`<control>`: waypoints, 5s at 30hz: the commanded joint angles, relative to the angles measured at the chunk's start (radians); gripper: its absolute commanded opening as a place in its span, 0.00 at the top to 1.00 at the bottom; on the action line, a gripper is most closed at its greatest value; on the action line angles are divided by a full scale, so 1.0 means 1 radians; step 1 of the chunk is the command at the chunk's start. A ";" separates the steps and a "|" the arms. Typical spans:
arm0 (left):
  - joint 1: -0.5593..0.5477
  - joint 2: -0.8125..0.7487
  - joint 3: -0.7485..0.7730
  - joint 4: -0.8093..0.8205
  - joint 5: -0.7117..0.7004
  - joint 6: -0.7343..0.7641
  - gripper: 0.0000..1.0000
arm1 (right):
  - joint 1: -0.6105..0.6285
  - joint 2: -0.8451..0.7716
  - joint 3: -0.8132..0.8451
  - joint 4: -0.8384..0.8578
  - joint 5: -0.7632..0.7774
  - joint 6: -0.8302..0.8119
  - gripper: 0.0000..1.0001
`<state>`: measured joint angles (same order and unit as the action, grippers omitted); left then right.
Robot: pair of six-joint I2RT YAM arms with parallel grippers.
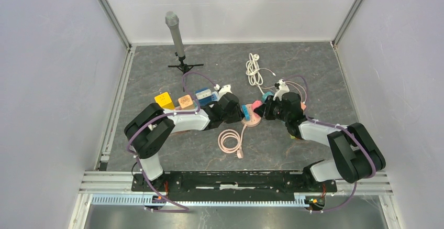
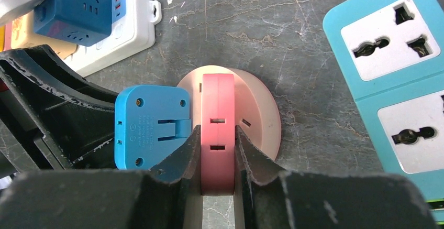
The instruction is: Pull the plug off the socket
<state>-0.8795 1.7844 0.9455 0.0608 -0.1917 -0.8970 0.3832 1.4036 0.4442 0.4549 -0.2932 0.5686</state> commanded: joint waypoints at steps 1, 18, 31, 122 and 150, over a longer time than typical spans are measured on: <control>-0.006 0.106 -0.048 -0.246 -0.055 0.036 0.60 | 0.017 -0.024 0.004 0.133 -0.171 0.103 1.00; -0.006 0.103 -0.039 -0.251 -0.060 0.049 0.61 | -0.018 -0.037 -0.006 0.105 -0.102 0.054 1.00; -0.006 0.125 -0.017 -0.246 -0.036 0.046 0.61 | 0.136 -0.056 0.077 -0.166 0.251 -0.133 1.00; -0.003 0.152 -0.025 -0.332 -0.023 0.035 0.67 | 0.076 -0.031 0.043 0.124 -0.073 -0.074 1.00; 0.044 0.176 0.007 -0.381 -0.048 0.069 0.70 | 0.164 0.009 0.224 -0.177 0.133 -0.224 1.00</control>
<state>-0.8654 1.8332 1.0431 -0.0635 -0.1535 -0.8978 0.5255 1.4212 0.6331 0.2073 -0.0719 0.3225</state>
